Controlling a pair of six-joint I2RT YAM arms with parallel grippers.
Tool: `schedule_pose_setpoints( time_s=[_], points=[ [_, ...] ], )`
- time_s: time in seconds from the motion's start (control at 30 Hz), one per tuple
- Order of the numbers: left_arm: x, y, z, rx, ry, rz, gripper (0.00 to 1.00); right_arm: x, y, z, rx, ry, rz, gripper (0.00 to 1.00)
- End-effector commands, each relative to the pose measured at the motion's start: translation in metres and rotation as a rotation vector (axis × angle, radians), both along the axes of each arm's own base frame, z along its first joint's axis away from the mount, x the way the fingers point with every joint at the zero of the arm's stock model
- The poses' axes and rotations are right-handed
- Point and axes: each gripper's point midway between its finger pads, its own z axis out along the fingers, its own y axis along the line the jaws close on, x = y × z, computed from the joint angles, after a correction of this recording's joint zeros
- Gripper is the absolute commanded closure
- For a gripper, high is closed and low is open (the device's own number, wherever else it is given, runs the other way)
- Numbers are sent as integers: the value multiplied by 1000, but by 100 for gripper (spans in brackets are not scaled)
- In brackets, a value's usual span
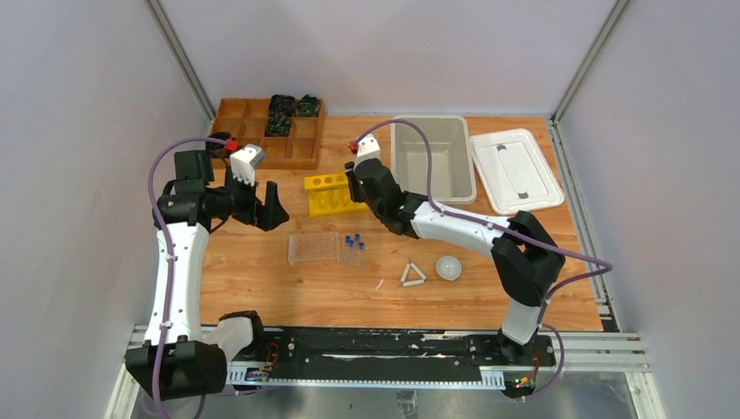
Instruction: Organize the chemistry lab equipment
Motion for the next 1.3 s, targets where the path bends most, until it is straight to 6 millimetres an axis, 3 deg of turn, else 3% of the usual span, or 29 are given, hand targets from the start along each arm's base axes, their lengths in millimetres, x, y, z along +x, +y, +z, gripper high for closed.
schedule_pose_setpoints(
  time_s=[0.0,0.2,0.43,0.63,1.03,1.27],
  points=[
    [-1,3,10,15,-44,14,0,-41,-9,9,11,107,-55,71],
    [-2,3,13,16,-55,24,0,-97,-24,-54,-82,392,-47,81],
    [-8,7,13,40,-72,48,0,-129,-27,-92,-96,540,5,85],
    [-11,5,24,32,-103,53,0,-138,-19,-113,-119,614,40,87],
    [-12,5,25,24,-99,63,0,-140,-13,-142,-207,656,20,88],
    [-15,1,27,11,-109,51,0,-140,-19,-142,-252,633,-13,87]
  ],
)
